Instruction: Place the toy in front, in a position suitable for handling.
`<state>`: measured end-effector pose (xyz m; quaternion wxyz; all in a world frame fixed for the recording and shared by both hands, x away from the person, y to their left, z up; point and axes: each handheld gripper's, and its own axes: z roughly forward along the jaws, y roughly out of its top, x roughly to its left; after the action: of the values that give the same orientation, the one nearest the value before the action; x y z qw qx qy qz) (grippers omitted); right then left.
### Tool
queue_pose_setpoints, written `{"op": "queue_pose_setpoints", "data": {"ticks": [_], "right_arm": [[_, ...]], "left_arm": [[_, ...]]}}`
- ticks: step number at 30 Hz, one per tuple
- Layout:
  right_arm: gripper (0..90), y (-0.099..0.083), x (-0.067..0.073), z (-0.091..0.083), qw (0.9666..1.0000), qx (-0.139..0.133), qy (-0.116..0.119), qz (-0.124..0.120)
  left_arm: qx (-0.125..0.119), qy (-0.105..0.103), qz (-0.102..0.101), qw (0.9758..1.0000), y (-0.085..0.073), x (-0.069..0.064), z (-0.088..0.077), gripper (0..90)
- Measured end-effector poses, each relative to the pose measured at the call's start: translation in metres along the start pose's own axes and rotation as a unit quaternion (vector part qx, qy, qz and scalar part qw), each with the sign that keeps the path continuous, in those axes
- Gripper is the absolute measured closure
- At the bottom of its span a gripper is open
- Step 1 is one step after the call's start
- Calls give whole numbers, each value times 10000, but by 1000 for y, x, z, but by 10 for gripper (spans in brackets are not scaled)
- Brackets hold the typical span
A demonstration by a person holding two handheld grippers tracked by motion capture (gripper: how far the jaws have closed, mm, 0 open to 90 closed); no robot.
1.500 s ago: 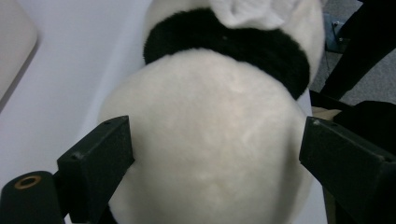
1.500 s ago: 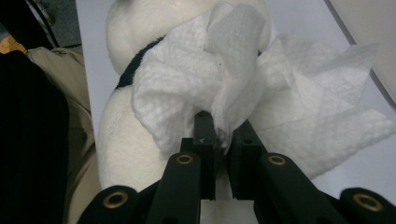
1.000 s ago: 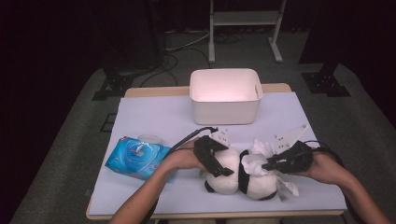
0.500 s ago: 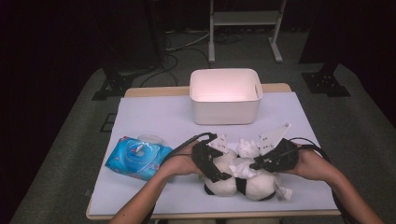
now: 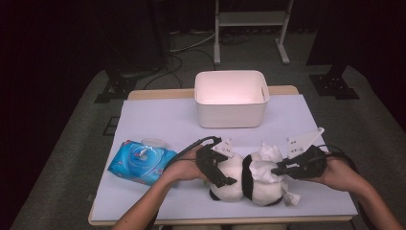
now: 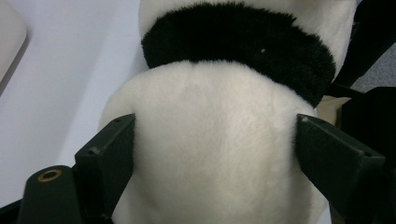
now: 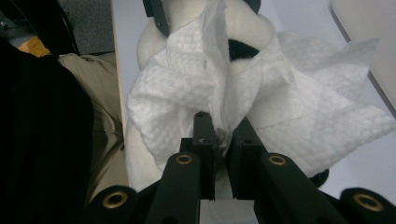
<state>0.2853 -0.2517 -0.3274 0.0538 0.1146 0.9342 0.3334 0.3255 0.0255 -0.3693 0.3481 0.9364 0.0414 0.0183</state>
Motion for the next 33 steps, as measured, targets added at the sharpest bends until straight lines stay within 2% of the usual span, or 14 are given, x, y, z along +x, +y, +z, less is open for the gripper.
{"op": "queue_pose_setpoints", "data": {"ticks": [7,8,12,14,15,19,26,29,33], "right_arm": [[820,-19,-1,-9,9998,-97,-82,165],[820,-26,-2,-11,9995,-116,-80,267],[819,-37,-2,-12,9992,-114,-104,374],[818,-45,-3,-13,9985,-99,-93,527],[818,-46,-4,-13,9986,-112,-89,509],[816,-43,-5,-14,9988,-112,-69,467],[815,-16,-8,-13,9996,67,-115,229],[815,-11,-9,-12,9997,84,-114,197],[815,-1,-12,-10,9999,71,-85,125]], "left_arm": [[-40,-18,-37,10000,-1,1,0,160],[-42,-17,-40,10000,-1,2,0,160],[-50,-15,-62,10000,-1,1,0,160],[-51,-11,-72,10000,-1,0,0,160],[-36,-2,-74,10000,-1,-1,0,159],[24,21,-44,10000,0,-2,-1,159],[74,64,-5,10000,0,-3,-1,159],[43,79,-37,10000,0,-5,-1,159],[110,116,24,9999,2,-6,-1,159]]}}
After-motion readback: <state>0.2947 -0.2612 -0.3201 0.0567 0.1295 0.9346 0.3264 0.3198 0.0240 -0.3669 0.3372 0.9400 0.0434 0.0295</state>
